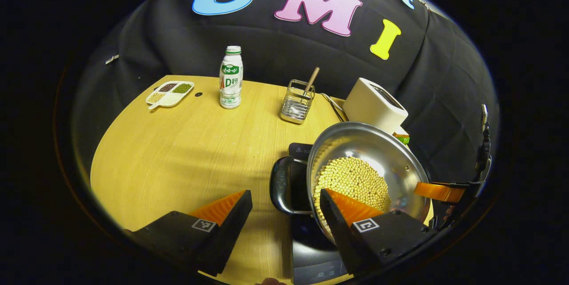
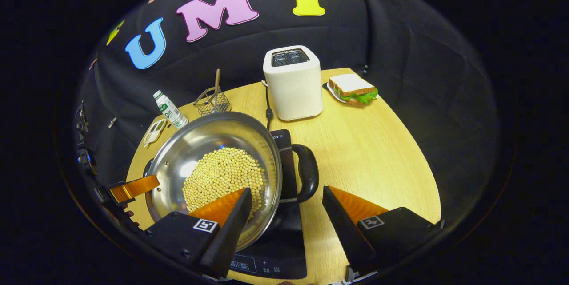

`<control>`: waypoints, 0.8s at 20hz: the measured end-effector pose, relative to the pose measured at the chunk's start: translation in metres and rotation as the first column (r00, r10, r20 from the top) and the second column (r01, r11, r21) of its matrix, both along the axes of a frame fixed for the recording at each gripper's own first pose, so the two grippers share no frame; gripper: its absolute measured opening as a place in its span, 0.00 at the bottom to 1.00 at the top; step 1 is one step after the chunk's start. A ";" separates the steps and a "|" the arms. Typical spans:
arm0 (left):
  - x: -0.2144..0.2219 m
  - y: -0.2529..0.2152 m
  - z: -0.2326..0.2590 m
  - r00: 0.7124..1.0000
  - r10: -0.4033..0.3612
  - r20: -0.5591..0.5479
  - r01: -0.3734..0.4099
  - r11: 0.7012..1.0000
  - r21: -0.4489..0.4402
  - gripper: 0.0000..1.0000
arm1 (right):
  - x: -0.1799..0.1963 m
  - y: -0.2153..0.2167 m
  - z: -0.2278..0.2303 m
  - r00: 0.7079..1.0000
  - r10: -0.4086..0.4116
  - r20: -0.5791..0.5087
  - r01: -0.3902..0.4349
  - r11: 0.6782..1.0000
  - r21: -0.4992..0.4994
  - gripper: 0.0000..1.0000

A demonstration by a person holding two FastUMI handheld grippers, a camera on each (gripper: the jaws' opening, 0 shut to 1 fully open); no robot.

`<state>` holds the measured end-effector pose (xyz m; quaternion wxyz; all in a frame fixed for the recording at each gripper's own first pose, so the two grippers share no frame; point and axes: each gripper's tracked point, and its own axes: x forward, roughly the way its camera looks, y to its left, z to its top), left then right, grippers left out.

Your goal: First push the handle of the pot to place it horizontally, then grasp the pot with both hands and set it on the induction cooktop.

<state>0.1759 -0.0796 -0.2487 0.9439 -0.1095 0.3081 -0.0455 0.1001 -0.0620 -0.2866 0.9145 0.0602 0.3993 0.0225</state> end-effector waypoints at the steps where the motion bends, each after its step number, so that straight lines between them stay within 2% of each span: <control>1: -0.004 0.002 0.005 1.000 0.005 0.021 -0.005 1.000 -0.008 0.96 | -0.005 0.001 0.006 1.000 -0.002 0.011 0.002 1.000 -0.011 0.99; 5: -0.027 0.014 0.027 0.996 0.005 0.087 -0.003 1.000 -0.023 0.95 | -0.025 0.004 0.029 0.998 -0.023 0.051 0.024 0.999 -0.031 0.99; 8: -0.044 0.019 0.051 0.990 0.021 0.137 -0.008 0.996 -0.093 0.96 | -0.040 0.010 0.048 0.995 -0.043 0.091 0.046 0.999 -0.027 0.99; 12: -0.077 0.040 0.085 0.972 0.035 0.234 -0.021 0.998 -0.062 0.96 | -0.055 0.021 0.087 0.983 -0.060 0.175 0.066 0.997 -0.030 0.99; 14: -0.094 0.047 0.110 0.955 0.026 0.294 -0.014 0.999 -0.042 0.95 | -0.060 0.029 0.118 0.965 -0.071 0.253 0.077 0.997 -0.017 0.99; 16: -0.113 0.058 0.143 0.928 0.023 0.372 -0.023 1.000 -0.006 0.96 | -0.064 0.034 0.153 0.934 -0.080 0.347 0.090 0.996 -0.014 0.99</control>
